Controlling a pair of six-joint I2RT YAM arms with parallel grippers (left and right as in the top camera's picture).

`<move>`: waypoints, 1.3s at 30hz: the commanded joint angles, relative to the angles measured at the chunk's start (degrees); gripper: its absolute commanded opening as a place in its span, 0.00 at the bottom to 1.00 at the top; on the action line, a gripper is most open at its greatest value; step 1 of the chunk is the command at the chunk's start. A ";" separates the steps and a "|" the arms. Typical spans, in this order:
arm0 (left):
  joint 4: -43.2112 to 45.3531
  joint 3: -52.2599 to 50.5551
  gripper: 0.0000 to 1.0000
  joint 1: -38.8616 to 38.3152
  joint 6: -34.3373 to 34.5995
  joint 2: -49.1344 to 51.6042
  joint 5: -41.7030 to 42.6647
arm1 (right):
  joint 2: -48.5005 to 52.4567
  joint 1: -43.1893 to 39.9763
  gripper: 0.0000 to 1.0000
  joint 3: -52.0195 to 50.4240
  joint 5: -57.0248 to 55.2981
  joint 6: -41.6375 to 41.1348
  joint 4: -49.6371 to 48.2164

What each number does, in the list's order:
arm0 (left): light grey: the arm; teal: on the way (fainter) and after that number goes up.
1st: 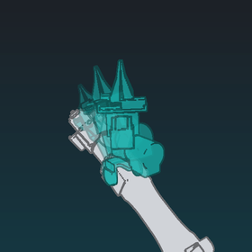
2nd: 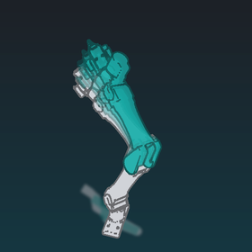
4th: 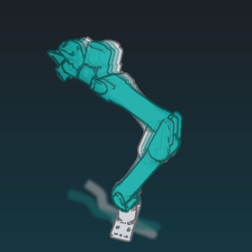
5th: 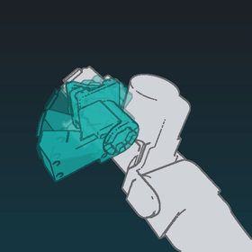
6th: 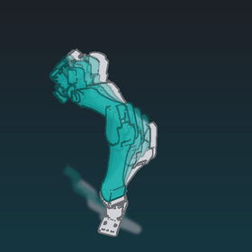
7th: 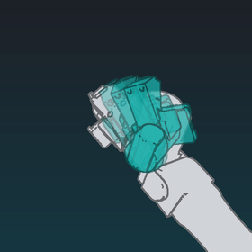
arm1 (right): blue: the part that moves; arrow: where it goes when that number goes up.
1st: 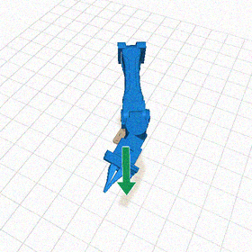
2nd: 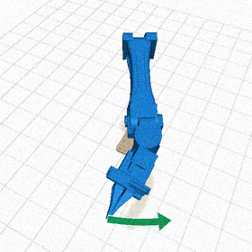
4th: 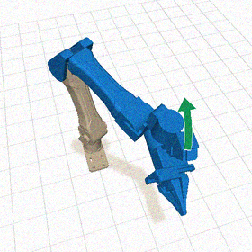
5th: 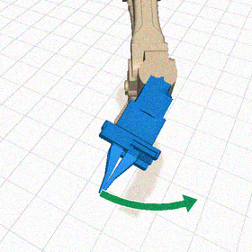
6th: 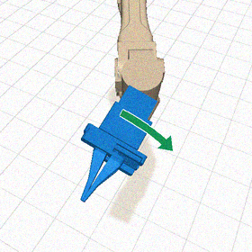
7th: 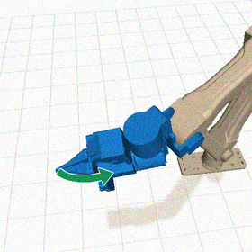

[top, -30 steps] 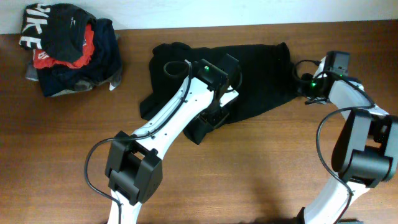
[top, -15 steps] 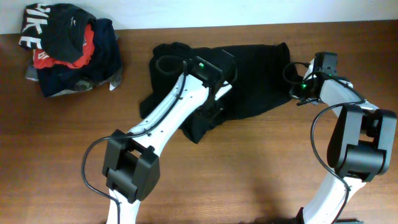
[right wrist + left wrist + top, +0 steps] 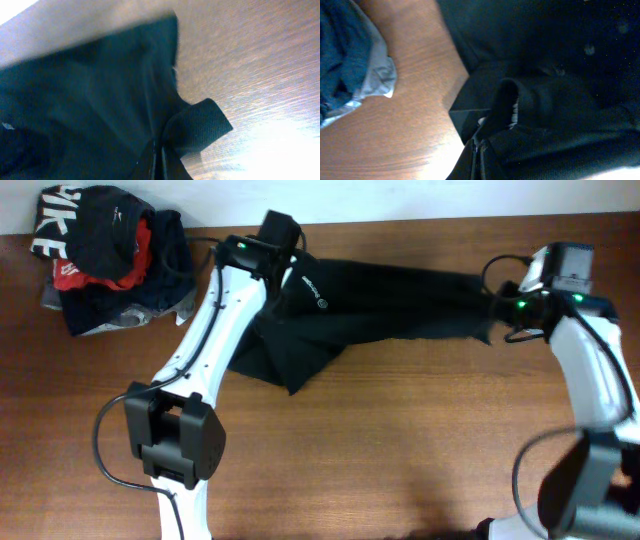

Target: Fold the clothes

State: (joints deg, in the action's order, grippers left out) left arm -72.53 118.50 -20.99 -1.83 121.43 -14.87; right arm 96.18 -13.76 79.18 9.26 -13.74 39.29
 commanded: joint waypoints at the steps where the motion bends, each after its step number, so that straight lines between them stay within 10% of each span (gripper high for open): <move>1: 0.02 2.56 0.00 0.44 0.81 -2.36 -1.51 | -4.72 -1.75 0.04 0.90 -0.85 -0.26 2.69; 18: -0.74 2.49 0.00 0.37 0.28 -8.74 1.29 | -8.70 -2.38 0.04 0.87 -0.90 -0.22 11.47; 35: 5.16 -3.17 0.00 -0.11 0.28 -8.33 4.17 | 17.73 5.22 0.04 0.87 1.81 1.03 -17.38; 39: 6.58 -4.94 0.00 -0.11 0.28 -8.28 4.15 | 17.20 5.55 0.54 2.05 3.72 1.25 -18.82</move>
State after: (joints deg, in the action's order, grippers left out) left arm -66.54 114.76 -21.08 -1.87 113.89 -10.92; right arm 114.52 -8.56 79.31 10.94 -12.95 20.23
